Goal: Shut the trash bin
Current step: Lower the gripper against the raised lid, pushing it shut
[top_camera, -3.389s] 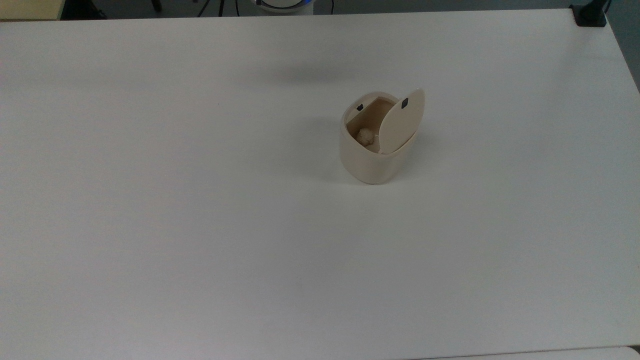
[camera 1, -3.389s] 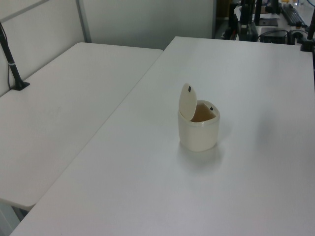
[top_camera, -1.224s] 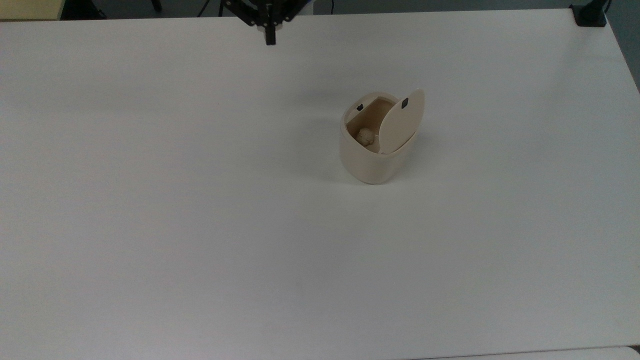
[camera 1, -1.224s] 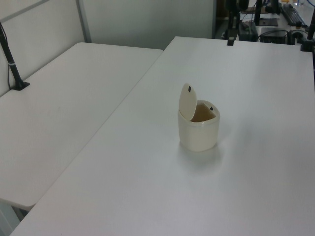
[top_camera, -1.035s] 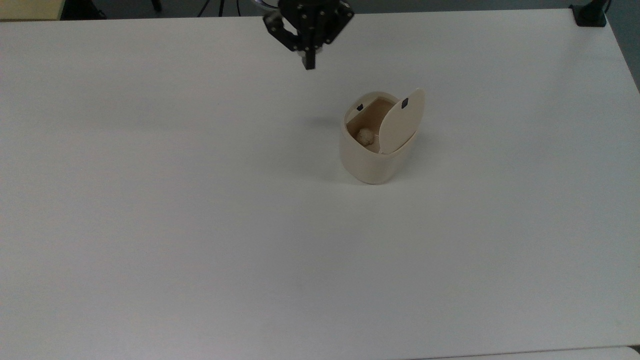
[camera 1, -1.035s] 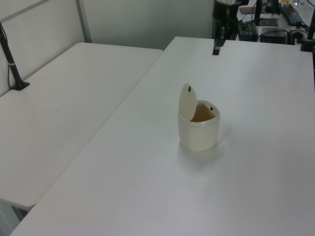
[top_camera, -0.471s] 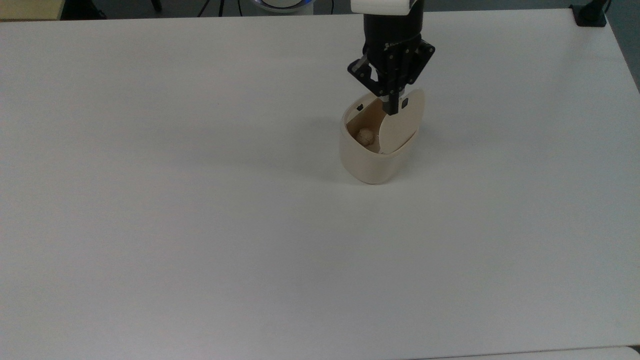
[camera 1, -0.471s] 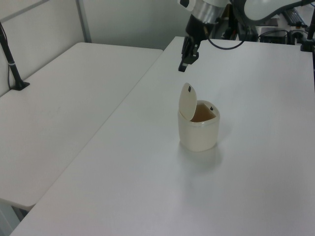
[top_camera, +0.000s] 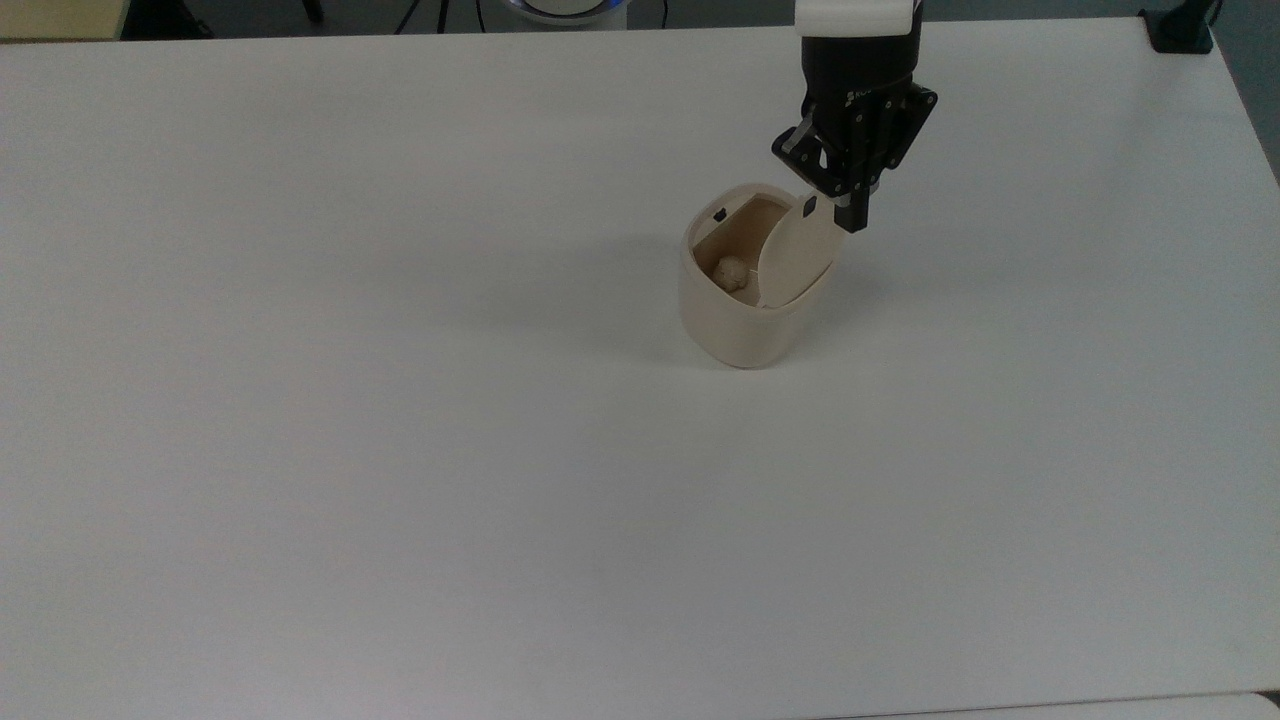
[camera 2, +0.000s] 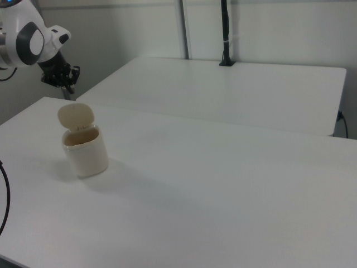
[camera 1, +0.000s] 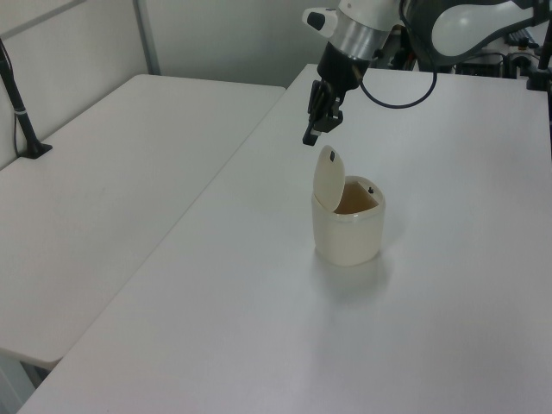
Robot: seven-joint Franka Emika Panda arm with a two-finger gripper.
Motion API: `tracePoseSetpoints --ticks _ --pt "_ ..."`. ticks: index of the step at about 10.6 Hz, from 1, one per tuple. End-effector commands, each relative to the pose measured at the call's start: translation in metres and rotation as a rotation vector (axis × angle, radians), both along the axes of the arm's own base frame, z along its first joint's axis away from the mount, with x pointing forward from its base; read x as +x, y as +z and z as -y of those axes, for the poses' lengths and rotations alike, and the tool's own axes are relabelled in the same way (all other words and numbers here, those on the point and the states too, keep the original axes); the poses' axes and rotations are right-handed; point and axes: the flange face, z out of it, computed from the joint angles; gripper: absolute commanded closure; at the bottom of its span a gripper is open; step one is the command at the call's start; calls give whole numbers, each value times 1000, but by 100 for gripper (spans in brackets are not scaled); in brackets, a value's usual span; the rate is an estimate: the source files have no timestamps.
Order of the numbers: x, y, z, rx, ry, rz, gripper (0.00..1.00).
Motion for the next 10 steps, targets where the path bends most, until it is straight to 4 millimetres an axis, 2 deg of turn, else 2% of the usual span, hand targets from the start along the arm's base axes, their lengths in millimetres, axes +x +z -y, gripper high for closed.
tracePoseSetpoints --ticks 1,3,5,8,10 --pt "-7 -14 -3 -84 73 -83 100" --pt "-14 -25 0 -136 118 -162 100" --pt "-16 -33 12 -189 105 -216 100" --pt "-13 -63 34 -250 75 -299 100" --pt "-6 -89 38 -281 76 -333 100"
